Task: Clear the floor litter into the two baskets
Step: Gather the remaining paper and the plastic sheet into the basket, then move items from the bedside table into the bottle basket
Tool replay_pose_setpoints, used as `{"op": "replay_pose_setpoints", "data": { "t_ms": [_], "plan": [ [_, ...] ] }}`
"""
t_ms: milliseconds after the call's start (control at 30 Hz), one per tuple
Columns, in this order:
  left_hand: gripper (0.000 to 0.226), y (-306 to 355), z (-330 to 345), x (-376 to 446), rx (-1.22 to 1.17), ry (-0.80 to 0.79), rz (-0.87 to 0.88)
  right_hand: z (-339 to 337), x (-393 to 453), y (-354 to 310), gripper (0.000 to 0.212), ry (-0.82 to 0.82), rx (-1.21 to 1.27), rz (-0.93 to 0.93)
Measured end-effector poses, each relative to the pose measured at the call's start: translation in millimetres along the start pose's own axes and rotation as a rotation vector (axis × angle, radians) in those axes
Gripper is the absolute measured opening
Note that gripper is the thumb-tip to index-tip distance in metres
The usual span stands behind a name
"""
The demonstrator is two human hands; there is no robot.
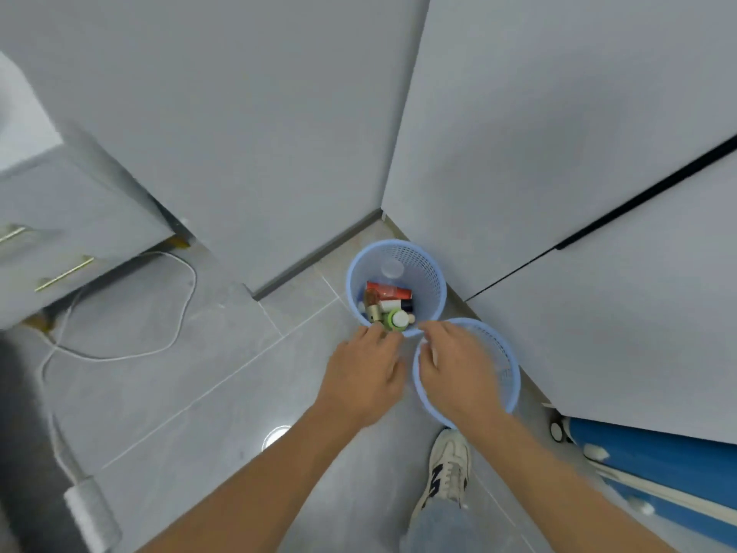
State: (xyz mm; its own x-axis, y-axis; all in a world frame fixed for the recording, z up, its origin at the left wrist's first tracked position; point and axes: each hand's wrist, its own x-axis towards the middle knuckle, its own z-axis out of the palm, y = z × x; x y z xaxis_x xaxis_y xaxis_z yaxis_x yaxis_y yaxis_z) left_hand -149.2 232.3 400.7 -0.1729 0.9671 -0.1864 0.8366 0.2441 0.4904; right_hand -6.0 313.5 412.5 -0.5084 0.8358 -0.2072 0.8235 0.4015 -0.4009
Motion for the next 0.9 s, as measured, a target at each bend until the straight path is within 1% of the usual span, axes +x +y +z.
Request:
{"op": "replay_pose_setpoints", "data": {
  "t_ms": [67,200,267,367,467,567,667,733,800,900],
  "plan": [
    [0.043,-14.8,-62.5,-29.7,-0.004,0.021,-0.060,-27.7,-6.0,-61.6,0.032,-0.023,-0.012,-0.077],
    [0.054,-40.6,-185.5,-98.8,-0.004,0.113,-0.181,-87.6,-27.0,-184.2,0.040,-0.055,0.004,-0.193],
    [0.056,-50.7,-243.9,-137.4,0.010,0.156,-0.228,-116.3,-42.3,-245.0,0.038,-0.081,0.002,-0.259],
    [0.056,-67.3,-324.8,-198.1,0.017,0.207,-0.310,-152.4,-70.9,-329.4,0.043,-0.114,-0.034,-0.395],
    [0.058,-84.5,-400.3,-265.6,-0.005,0.308,-0.369,-179.7,-102.6,-409.2,0.046,-0.126,-0.079,-0.487],
    [0.058,-110.0,-470.0,-334.7,-0.023,0.422,-0.426,-199.3,-131.7,-489.4,0.049,-0.096,-0.095,-0.547],
    [0.055,-144.7,-522.9,-398.4,-0.034,0.504,-0.478,-201.4,-161.6,-562.3,0.047,-0.057,-0.037,-0.575],
    [0.054,-170.5,-547.0,-424.1,-0.031,0.531,-0.513,-194.4,-173.4,-605.2,0.046,-0.068,-0.007,-0.591],
    [0.053,-195.5,-565.0,-430.8,-0.052,0.548,-0.559,-185.8,-170.6,-641.9,0.046,-0.091,0.005,-0.611],
    [0.051,-231.0,-579.8,-414.0,-0.079,0.548,-0.582,-171.1,-143.7,-677.4,0.047,-0.119,-0.024,-0.642]
  ]
}}
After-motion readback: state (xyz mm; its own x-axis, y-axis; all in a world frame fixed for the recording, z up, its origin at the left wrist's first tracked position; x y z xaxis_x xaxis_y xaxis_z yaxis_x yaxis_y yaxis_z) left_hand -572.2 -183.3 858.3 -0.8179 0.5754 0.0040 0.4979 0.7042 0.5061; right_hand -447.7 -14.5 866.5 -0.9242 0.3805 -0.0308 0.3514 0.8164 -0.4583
